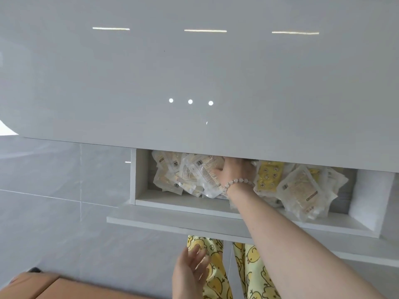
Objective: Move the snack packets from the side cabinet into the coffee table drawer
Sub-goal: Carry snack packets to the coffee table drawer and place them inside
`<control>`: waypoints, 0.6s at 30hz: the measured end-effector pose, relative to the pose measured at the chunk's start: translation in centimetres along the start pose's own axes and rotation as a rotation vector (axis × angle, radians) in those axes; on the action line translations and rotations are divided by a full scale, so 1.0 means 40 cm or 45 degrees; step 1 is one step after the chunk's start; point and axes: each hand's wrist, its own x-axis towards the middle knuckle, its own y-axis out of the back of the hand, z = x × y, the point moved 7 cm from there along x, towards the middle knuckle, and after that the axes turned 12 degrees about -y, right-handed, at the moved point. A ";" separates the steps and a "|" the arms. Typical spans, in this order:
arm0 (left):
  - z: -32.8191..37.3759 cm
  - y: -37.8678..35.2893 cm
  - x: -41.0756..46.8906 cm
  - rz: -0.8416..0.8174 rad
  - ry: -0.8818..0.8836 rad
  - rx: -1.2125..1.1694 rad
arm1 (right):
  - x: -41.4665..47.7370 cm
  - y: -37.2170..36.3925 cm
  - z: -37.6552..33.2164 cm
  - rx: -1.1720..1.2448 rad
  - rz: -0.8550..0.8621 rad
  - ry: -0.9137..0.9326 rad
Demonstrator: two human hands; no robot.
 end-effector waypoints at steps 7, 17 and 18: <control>0.054 -0.088 -0.051 -0.192 0.003 -0.023 | -0.028 0.031 0.025 0.115 0.016 -0.032; 0.080 -0.125 -0.082 -0.262 -0.034 -0.049 | -0.269 0.090 0.382 0.438 0.289 0.007; 0.089 -0.132 -0.086 -0.257 -0.041 -0.059 | -0.293 0.089 0.407 0.419 0.339 0.007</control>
